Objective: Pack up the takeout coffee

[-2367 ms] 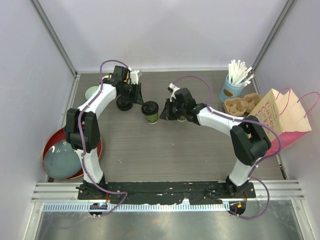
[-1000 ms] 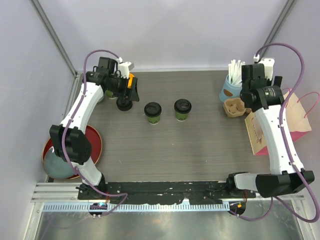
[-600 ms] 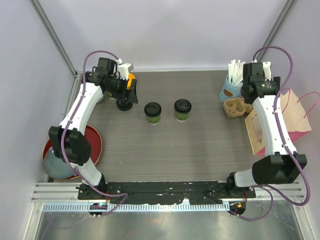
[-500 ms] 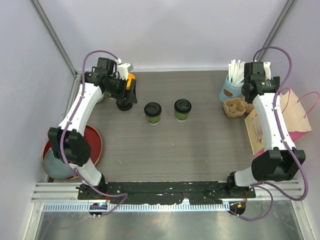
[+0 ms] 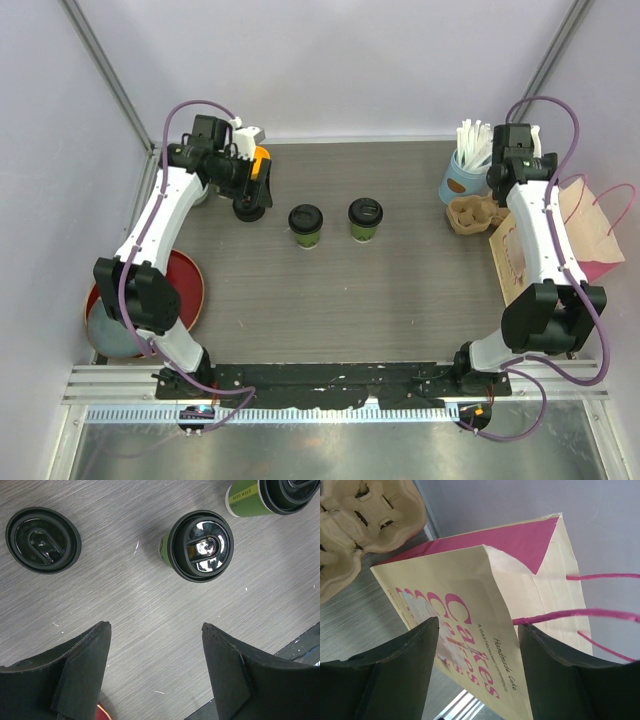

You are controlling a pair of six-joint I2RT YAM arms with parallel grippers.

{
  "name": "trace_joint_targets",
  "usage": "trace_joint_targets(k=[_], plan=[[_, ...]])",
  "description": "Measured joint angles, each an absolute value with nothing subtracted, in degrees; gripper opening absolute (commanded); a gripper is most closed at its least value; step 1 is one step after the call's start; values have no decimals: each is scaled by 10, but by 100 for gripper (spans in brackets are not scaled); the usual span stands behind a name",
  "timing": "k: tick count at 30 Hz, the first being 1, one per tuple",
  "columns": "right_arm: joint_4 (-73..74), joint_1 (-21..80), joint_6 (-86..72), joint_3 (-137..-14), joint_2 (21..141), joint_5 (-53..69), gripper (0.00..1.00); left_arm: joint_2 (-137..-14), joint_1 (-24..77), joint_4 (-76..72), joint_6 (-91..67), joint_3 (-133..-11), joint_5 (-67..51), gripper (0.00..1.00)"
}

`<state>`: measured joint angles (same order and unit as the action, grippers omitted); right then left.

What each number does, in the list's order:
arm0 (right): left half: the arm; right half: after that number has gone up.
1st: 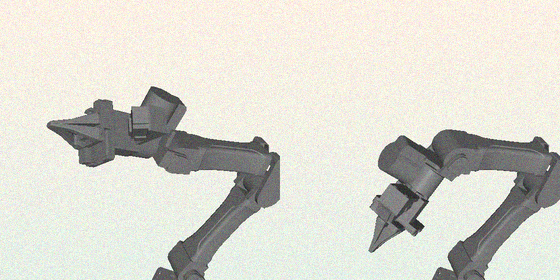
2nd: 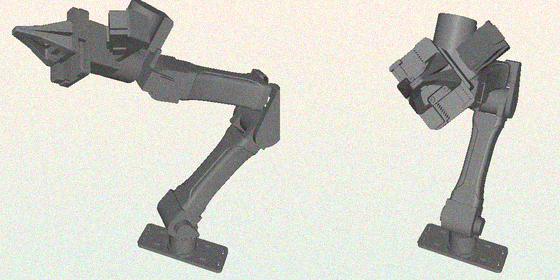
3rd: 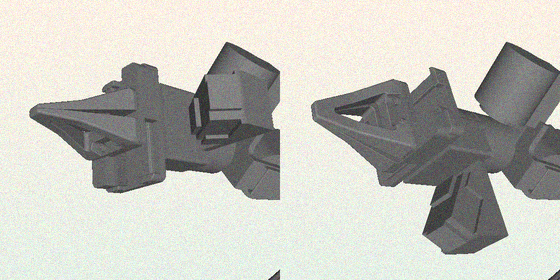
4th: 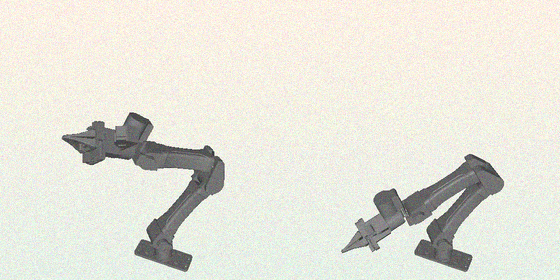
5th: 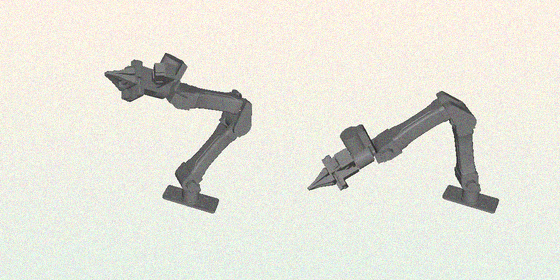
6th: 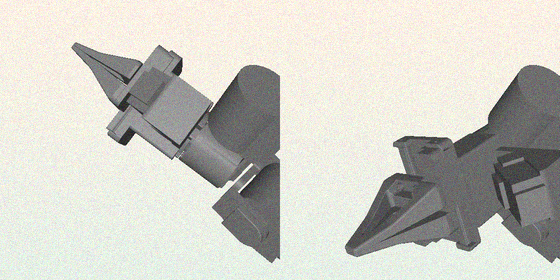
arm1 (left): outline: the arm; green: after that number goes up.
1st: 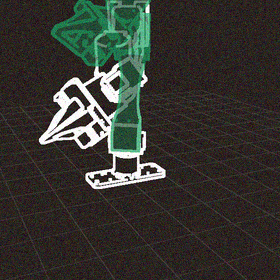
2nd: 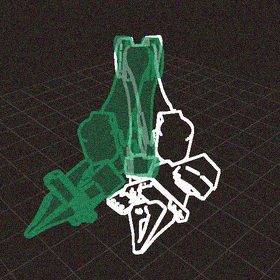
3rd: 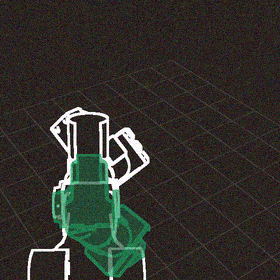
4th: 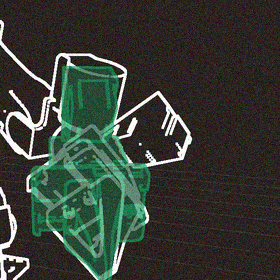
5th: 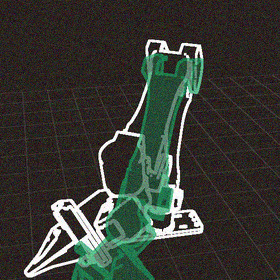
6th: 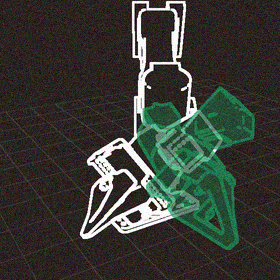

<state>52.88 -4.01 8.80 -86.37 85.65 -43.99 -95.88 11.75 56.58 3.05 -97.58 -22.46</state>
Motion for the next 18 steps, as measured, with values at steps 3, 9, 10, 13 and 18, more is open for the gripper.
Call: trace_joint_targets(k=[3, 9, 10, 13, 18], plan=[[521, -55, 96, -862, 856, -428, 40, -959, 117, 567, 33, -976, -225, 77], [518, -65, 103, -861, 852, -409, 11, -959, 117, 570, 36, -976, -225, 77], [519, -65, 102, -859, 851, -406, 7, -959, 117, 570, 36, -976, -225, 77], [529, -64, 96, -853, 845, -396, 1, -959, 117, 571, 37, -976, -225, 77], [555, -64, 85, -854, 815, -395, 1, -958, 117, 573, 37, -976, -225, 77]])
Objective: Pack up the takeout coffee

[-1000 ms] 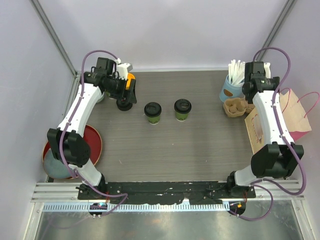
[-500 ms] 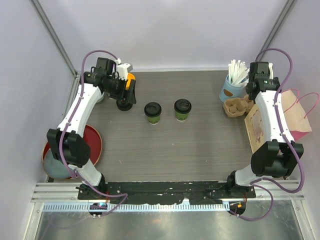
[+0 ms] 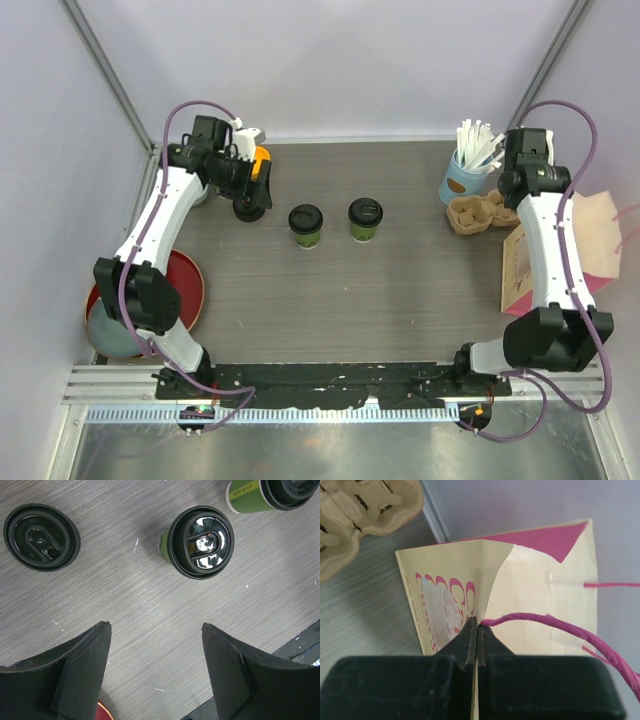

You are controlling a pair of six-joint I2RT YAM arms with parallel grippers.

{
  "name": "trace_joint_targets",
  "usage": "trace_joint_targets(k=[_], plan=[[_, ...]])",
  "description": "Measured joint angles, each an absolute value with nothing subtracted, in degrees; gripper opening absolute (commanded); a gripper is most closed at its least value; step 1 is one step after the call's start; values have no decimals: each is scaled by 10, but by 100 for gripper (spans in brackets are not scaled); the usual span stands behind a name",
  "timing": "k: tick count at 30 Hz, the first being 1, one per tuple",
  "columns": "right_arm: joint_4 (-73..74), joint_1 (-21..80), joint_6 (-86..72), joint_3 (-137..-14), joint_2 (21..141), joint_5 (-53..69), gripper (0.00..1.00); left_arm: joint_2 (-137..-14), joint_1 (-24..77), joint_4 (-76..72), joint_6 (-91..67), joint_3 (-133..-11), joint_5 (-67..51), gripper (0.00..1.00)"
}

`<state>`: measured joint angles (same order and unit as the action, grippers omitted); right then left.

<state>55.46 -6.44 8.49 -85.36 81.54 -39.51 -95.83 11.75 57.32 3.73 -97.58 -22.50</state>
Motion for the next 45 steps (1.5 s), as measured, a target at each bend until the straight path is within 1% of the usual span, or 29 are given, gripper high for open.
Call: trace_joint_targets(k=[4, 9, 13, 19, 25, 32, 37, 40, 42, 45], plan=[[594, -64, 78, -877, 771, -402, 1, -958, 117, 574, 37, -976, -225, 77], [610, -64, 76, -943, 713, -403, 1, -956, 117, 576, 40, -976, -225, 77], [616, -63, 76, -1000, 680, -380, 1, -949, 117, 578, 45, -976, -225, 77], [616, -53, 67, -1079, 670, -278, 1, -934, 109, 578, 53, -967, -225, 78], [587, -17, 50, -1090, 654, -133, 1, -929, 80, 580, 53, -955, -226, 78], [536, 116, 34, -1063, 630, -14, 1, -929, 33, 582, 52, -950, -238, 78], [501, 191, 28, -1063, 636, 93, 1, -929, 11, 582, 52, -950, -241, 78], [481, 236, 29, -1062, 645, 136, 1, -929, -6, 582, 52, -950, -246, 78], [463, 277, 30, -1054, 650, 160, 1, -929, -21, 582, 52, -950, -248, 78], [444, 365, 49, -1034, 657, 183, 1, -929, -41, 582, 52, -950, -252, 78]])
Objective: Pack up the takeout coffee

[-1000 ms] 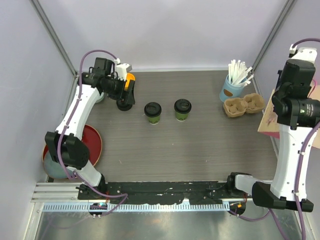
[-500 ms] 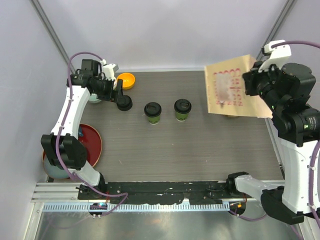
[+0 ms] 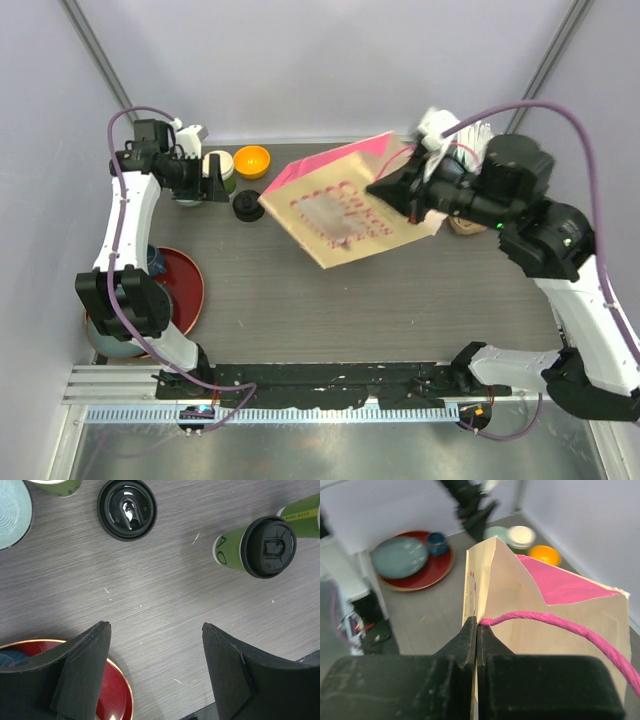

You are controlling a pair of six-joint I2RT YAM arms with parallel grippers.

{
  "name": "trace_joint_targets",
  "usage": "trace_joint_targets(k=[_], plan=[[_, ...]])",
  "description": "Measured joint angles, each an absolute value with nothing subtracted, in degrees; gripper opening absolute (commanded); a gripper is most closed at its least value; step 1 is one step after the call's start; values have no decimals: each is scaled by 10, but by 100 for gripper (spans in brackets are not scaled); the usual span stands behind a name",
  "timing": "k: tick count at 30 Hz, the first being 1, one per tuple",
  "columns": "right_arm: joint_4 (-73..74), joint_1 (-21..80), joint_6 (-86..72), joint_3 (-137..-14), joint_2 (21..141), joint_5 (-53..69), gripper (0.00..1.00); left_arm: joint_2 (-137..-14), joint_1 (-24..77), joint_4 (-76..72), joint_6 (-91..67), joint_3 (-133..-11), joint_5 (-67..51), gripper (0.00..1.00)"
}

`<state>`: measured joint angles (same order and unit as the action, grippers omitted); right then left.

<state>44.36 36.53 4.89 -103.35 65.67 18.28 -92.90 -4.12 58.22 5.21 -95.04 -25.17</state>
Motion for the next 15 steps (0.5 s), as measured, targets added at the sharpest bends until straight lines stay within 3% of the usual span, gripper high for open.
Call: trace_joint_targets(k=[7, 15], plan=[[459, 623, 186, -1013, 721, 154, 1, -929, -71, 587, 52, -950, -264, 78], [477, 687, 306, -998, 825, 79, 1, -928, -76, 591, 57, -950, -281, 77]])
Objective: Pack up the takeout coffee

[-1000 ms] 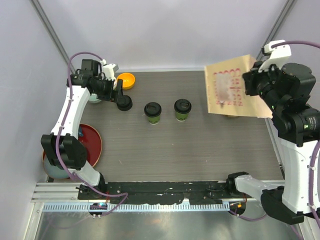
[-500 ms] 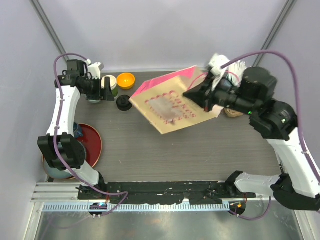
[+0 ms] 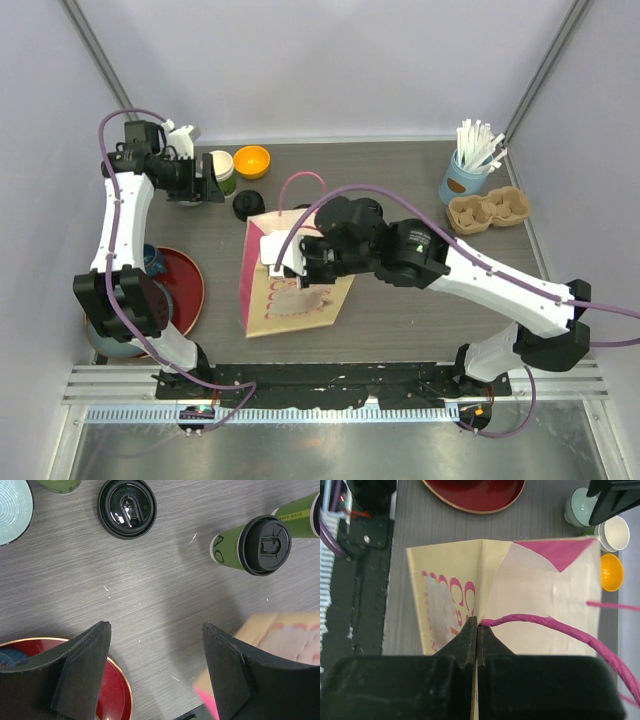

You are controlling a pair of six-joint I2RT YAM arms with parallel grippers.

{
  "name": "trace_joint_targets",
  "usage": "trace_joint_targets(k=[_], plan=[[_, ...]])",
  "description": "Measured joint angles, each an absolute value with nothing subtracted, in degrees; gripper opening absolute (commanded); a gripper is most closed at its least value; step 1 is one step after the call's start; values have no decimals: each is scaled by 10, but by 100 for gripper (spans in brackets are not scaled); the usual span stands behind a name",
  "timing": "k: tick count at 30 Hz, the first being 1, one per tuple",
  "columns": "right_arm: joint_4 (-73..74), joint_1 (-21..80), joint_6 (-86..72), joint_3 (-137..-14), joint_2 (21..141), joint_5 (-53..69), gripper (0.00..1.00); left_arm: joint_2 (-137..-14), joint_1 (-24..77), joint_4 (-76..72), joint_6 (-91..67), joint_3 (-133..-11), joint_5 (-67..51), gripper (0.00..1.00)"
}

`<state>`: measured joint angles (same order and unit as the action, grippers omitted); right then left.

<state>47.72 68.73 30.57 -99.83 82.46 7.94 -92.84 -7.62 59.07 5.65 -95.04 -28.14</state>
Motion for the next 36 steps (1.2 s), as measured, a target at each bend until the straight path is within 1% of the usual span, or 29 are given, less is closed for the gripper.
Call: trace_joint_targets(k=[4, 10, 16, 22, 28, 34, 35, 36], plan=[[461, 697, 358, -939, 828, 54, 1, -927, -76, 591, 63, -950, -286, 78], [409, 727, 399, -888, 829, 22, 1, -922, -76, 595, 66, -950, -288, 78], [420, 739, 435, -906, 865, 42, 1, -914, -76, 623, 81, -961, -296, 77], [427, 739, 466, -919, 894, 57, 1, -900, -76, 707, 131, -1037, -336, 78], [408, 739, 492, -903, 892, 69, 1, -864, -76, 750, 200, -1111, -371, 82], [392, 733, 506, -901, 893, 92, 1, -833, -76, 761, 260, -1126, -391, 84], [389, 730, 507, -901, 893, 95, 2, -828, -76, 762, 267, -1122, -391, 84], [387, 728, 507, -901, 893, 98, 6, -823, -76, 762, 275, -1115, -391, 84]])
